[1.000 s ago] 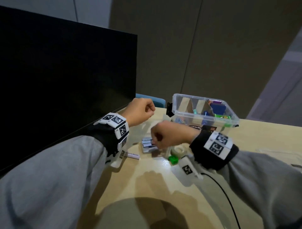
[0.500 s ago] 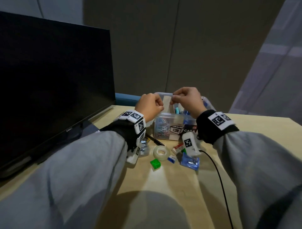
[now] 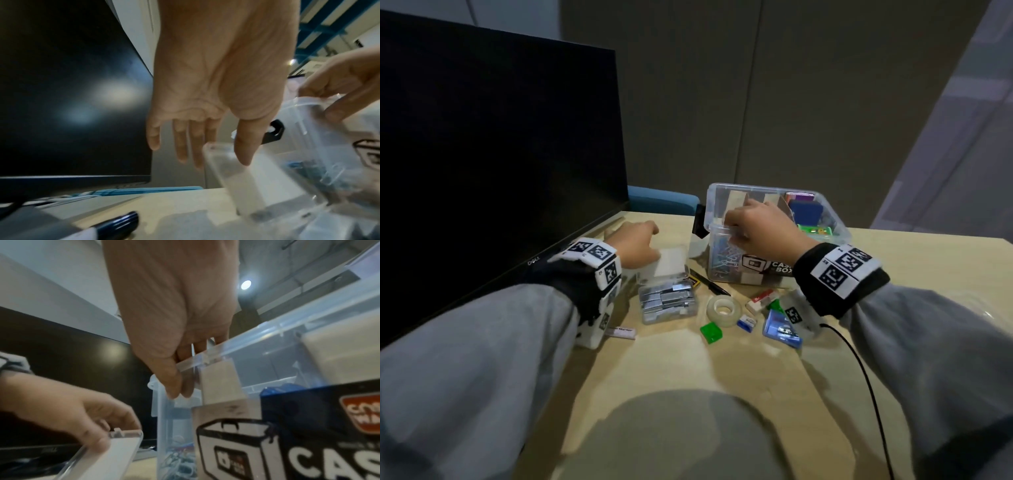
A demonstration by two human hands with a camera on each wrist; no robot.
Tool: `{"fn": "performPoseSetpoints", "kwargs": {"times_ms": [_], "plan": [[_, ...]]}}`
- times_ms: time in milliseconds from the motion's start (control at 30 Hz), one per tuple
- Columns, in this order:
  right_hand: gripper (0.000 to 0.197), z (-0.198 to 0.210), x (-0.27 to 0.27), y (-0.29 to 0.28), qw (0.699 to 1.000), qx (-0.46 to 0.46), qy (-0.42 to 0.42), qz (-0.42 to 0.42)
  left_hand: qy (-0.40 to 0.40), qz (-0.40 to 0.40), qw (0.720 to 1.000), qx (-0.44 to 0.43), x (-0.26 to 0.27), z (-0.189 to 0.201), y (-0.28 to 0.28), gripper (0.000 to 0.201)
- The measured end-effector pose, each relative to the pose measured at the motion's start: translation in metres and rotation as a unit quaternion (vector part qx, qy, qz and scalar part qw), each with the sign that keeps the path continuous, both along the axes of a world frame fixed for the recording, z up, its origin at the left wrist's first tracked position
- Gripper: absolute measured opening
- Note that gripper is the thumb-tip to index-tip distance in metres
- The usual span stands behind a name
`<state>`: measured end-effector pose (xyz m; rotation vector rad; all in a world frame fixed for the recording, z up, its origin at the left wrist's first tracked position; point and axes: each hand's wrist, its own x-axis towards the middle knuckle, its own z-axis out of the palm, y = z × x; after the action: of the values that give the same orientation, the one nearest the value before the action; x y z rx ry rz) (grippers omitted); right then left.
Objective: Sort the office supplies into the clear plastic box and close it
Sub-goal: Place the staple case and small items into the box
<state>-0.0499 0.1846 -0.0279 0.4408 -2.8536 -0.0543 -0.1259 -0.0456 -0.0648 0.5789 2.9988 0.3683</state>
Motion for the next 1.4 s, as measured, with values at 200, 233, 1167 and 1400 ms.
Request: {"fn": "performPoseSetpoints", "kwargs": {"times_ms": [200,233,1167,1400], "plan": [[0.015,-0.003,0.004,-0.007,0.998,-0.048,0.018,-0.021,0.017,-0.112,0.993,0.027,0.017,0.004,-0.019,0.021],[0.016,-0.003,0.003,-0.008,0.998,-0.055,0.015,-0.023,0.015,-0.130,0.991,0.030,0.021,0.006,-0.021,0.021],[0.016,-0.017,0.013,-0.060,0.989,-0.021,0.139,0.054,-0.086,-0.067,0.981,-0.158,0.040,-0.001,-0.053,0.042],[0.033,-0.038,-0.016,-0.107,0.984,0.084,-0.157,0.010,-0.088,-0.034,0.984,-0.153,0.038,0.001,-0.059,0.041]]}}
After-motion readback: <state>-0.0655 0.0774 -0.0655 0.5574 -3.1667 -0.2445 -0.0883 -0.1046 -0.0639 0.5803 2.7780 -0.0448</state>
